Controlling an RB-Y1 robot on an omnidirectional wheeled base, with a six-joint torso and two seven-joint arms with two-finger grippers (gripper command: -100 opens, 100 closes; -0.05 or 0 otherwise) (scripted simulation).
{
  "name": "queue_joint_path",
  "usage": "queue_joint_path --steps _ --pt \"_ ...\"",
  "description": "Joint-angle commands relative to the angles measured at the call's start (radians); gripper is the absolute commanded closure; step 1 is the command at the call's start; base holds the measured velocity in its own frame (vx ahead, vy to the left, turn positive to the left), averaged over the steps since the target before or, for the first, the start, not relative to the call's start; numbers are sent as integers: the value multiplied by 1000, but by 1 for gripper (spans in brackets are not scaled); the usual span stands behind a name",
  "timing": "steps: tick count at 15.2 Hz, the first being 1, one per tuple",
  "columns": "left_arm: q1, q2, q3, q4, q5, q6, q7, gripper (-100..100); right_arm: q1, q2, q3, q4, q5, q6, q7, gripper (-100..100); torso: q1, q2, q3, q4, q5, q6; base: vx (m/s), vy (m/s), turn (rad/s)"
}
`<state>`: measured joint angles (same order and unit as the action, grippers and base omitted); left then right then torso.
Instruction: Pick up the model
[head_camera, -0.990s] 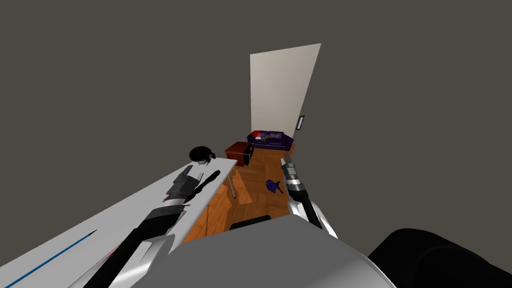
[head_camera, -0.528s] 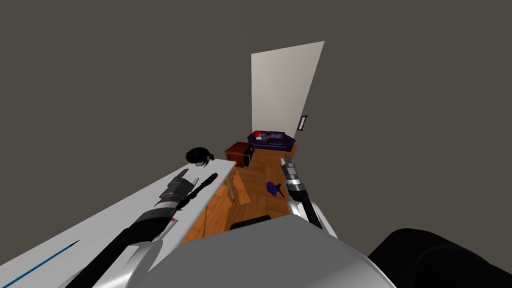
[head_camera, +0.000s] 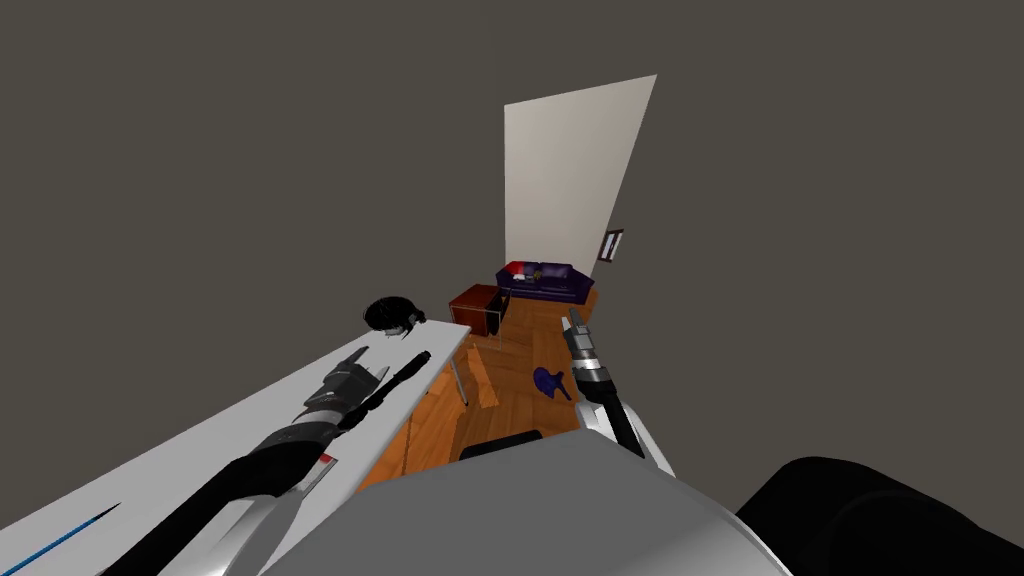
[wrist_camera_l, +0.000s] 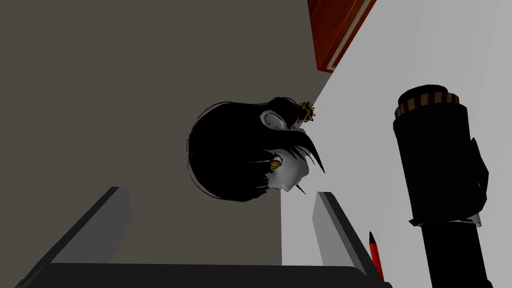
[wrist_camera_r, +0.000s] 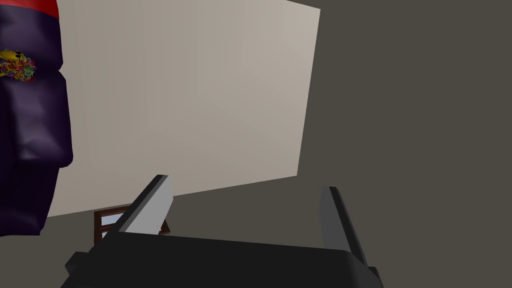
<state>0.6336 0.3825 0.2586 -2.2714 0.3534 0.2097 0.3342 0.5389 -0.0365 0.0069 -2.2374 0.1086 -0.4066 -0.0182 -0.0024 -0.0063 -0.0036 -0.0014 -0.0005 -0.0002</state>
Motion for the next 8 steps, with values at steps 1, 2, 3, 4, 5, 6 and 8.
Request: queue_joint_path --steps 1,2,3,4,5,6,8 --pt "2 6 10 2 11 29 9 -100 0 0 0 0 0 0 0 0 0 0 0 0 0 0 76 -37 15" --pt "11 13 30 1 33 63 24 -100 0 0 0 0 0 0 0 0 0 0 0 0 0 0 79 -36 31" --pt "11 13 30 1 33 76 24 -100 0 0 0 0 0 0 0 0 0 0 0 0 0 0 84 -39 34" --pt "11 13 30 1 33 76 24 -100 0 0 0 0 0 0 0 0 0 0 0 0 0 0 56 -29 15" --pt "20 20 51 1 56 113 40 -100 0 0 0 0 0 0 0 0 0 1 0 0 0 0 65 -27 30" --pt "20 20 51 1 56 124 40 -100 0 0 0 0 0 0 0 0 1 1 0 0 0 0 71 -31 31" --pt "30 25 72 1 78 171 55 -100 0 0 0 0 0 0 0 0 0 1 0 0 0 0 74 -42 38"
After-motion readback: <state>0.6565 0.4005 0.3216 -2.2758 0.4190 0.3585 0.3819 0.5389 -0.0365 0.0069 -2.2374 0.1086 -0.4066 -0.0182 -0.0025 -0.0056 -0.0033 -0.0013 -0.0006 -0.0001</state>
